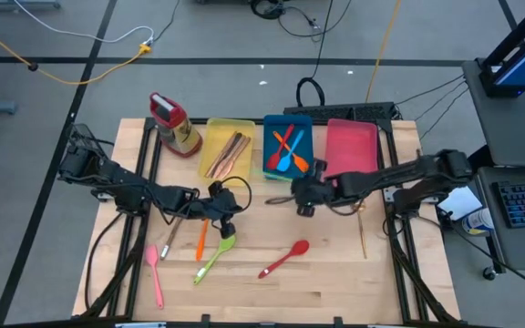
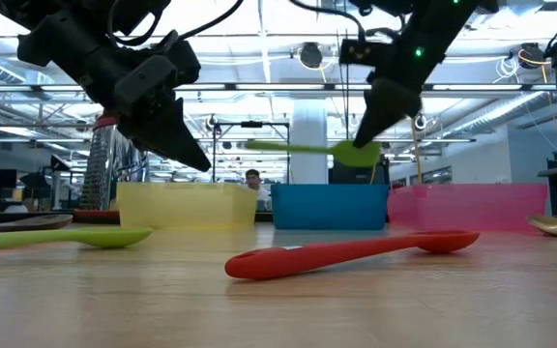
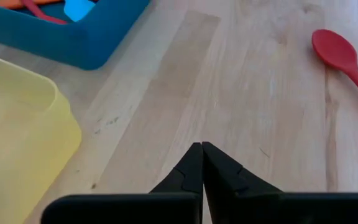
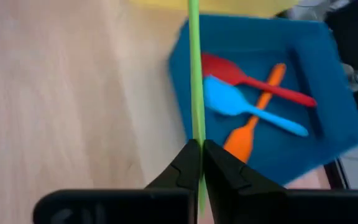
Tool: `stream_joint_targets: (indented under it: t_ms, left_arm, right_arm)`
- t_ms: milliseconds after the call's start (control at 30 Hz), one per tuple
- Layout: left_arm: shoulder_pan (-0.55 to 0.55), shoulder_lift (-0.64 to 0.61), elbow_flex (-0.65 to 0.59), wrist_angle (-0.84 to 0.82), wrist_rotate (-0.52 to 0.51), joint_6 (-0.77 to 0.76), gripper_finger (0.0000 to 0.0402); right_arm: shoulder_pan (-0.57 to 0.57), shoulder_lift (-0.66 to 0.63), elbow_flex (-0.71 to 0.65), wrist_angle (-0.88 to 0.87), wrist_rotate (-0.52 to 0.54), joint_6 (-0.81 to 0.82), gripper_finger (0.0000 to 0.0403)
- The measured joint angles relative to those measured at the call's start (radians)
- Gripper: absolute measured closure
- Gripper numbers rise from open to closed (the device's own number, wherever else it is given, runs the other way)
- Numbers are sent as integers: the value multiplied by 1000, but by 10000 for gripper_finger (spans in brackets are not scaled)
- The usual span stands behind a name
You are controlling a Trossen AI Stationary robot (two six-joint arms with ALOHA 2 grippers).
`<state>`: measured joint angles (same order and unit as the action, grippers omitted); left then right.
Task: Pick & Place Kitchen Items
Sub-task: Put the green spatula into the blue bin
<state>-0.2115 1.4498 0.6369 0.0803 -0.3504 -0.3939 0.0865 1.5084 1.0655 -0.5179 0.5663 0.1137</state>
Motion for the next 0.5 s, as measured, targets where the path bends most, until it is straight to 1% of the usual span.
stream_joint_targets:
  t_ms: [67,167,267,333,367,500]
  left_arm:
    - [0,0,0,1,0,0,397]
    - [1,0,0,2,-1,0,386]
    - [1,-1,1,4,-1,1,383]
    - [1,-1,1,5,-1,13,388]
    - [1,-1,1,6,-1,20,392]
    - [2,-1,1,10,-1,36,397]
  right_arm:
    - [-22,-40,-19,8,14,46,397]
    - [-76,-86,-53,22,10,103,397]
    - [-144,-110,-80,57,9,141,397]
    - [-190,-112,-107,96,-7,152,397]
    - [-215,-112,-121,121,-38,152,397]
    - [-310,-109,-186,264,-236,136,397]
